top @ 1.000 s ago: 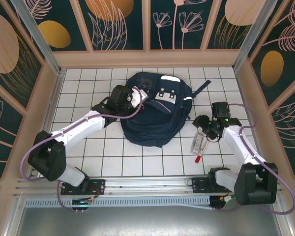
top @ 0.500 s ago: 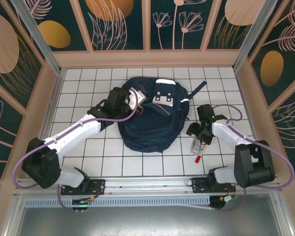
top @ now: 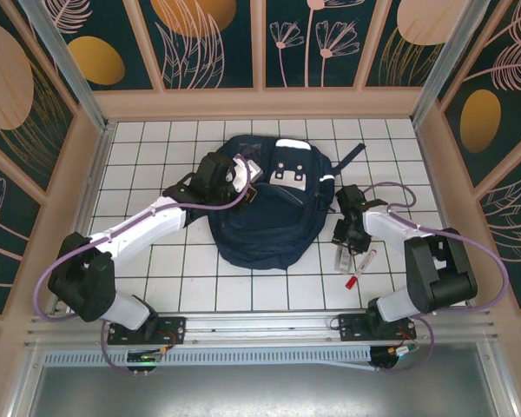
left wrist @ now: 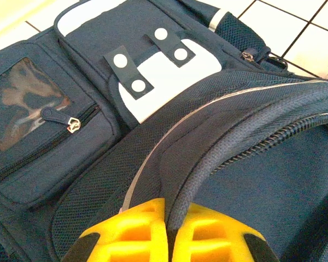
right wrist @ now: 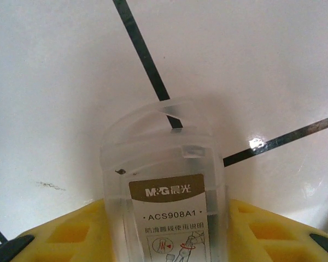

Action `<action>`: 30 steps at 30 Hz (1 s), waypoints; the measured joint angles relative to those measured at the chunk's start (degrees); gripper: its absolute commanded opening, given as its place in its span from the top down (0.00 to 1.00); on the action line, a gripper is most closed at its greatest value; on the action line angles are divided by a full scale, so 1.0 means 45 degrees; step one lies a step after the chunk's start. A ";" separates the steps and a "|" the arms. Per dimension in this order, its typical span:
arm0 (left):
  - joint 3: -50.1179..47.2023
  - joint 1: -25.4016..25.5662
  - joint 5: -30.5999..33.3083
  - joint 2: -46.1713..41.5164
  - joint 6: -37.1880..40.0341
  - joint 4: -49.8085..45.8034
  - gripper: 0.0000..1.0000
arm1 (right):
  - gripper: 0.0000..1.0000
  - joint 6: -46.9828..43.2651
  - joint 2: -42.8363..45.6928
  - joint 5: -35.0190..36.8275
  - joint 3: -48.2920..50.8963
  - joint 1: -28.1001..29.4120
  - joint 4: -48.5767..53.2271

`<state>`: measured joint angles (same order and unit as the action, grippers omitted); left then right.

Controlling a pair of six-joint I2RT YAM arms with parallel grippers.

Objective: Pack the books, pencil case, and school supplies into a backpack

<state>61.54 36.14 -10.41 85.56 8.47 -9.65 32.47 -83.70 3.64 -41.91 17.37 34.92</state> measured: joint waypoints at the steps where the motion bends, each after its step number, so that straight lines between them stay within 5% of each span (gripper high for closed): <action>1: 0.0019 0.0000 -0.0044 0.0005 -0.0049 -0.0010 1.00 | 0.69 0.0219 0.0160 -0.0233 -0.0024 -0.0005 0.0024; 10: 0.0631 0.0000 0.0000 0.0131 -0.0053 -0.0316 1.00 | 0.75 0.4702 0.3973 -0.4002 -0.0432 0.1375 -0.1345; 19: 0.1054 0.0000 -0.0189 0.0345 -0.0491 -0.0636 1.00 | 0.77 1.1463 0.3245 -0.5430 -0.0330 0.4784 -0.6188; 23: 0.0627 0.0068 -0.0481 -0.0010 -0.0578 -0.0476 1.00 | 0.82 1.2240 0.1384 -0.5527 -0.0894 0.4289 -0.7490; 30: -0.0452 0.0865 -0.0675 -0.0597 -0.0442 0.0243 1.00 | 0.83 1.0520 -0.1311 -0.6557 -0.2875 0.2608 -0.7694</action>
<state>59.51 40.03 -13.45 82.87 6.48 -8.56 79.81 -89.60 -25.87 -54.85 29.10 0.30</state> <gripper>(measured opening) 0.016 0.427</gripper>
